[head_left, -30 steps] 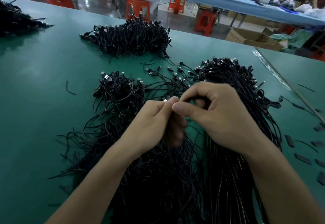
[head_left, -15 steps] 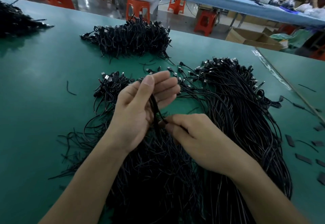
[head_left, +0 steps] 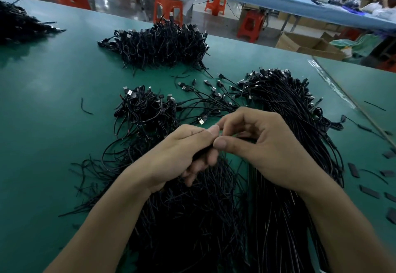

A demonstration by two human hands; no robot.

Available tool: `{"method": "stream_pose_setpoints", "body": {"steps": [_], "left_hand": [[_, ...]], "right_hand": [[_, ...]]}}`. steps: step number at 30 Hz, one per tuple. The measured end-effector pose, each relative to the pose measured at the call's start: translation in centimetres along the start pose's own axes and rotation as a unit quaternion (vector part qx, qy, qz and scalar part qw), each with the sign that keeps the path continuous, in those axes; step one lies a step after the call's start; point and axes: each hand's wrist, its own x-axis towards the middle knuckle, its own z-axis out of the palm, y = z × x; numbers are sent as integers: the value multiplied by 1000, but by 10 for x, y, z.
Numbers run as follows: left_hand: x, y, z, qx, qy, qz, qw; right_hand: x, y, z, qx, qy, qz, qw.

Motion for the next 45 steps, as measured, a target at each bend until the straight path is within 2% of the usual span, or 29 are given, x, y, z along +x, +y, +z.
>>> {"method": "stream_pose_setpoints", "body": {"steps": [2, 5, 10, 13, 16, 18, 20, 22, 25, 27, 30, 32, 34, 38, 45], "left_hand": [[-1, -1, -4, -41, -49, 2, 998], [-1, -3, -8, -104, -84, -12, 991], [3, -4, -1, -64, -2, -21, 998], [6, -4, 0, -24, 54, -3, 998], [9, -7, 3, -75, 84, -20, 993], [10, -7, 6, -163, 61, -50, 983], [8, -6, 6, -205, 8, -75, 976], [7, -8, 5, -180, -16, -97, 979], [12, -13, 5, -115, 44, -109, 986], [16, -18, 5, -44, 104, -80, 990], [18, -22, 0, 35, 199, -22, 979], [18, -22, -4, 33, 242, 1, 970], [18, -24, -6, 39, 275, 23, 960], [16, -24, -6, 68, 307, 64, 947], [18, -25, -5, 33, 337, 56, 939]], "right_hand": [[1, 1, 0, 40, -55, 5, 998], [3, 2, -1, 38, -77, 0, 996], [4, 6, 0, 0, -69, 25, 997], [3, 4, 4, -57, -41, -2, 998], [5, 1, 13, -116, -1, -52, 992], [6, -1, 20, -142, 21, -74, 987], [8, 1, 22, -159, 43, -91, 982], [9, 4, 21, -146, 63, -91, 983], [11, 9, 21, -124, 75, -82, 986], [10, 14, 19, -104, 83, -49, 990], [7, 26, 11, -150, 34, 87, 984], [2, 34, 10, -247, -50, 172, 952], [-2, 40, 18, -287, -107, 222, 926], [-7, 42, 37, -288, -141, 268, 908], [-5, 39, 39, -265, -144, 296, 906]]}}
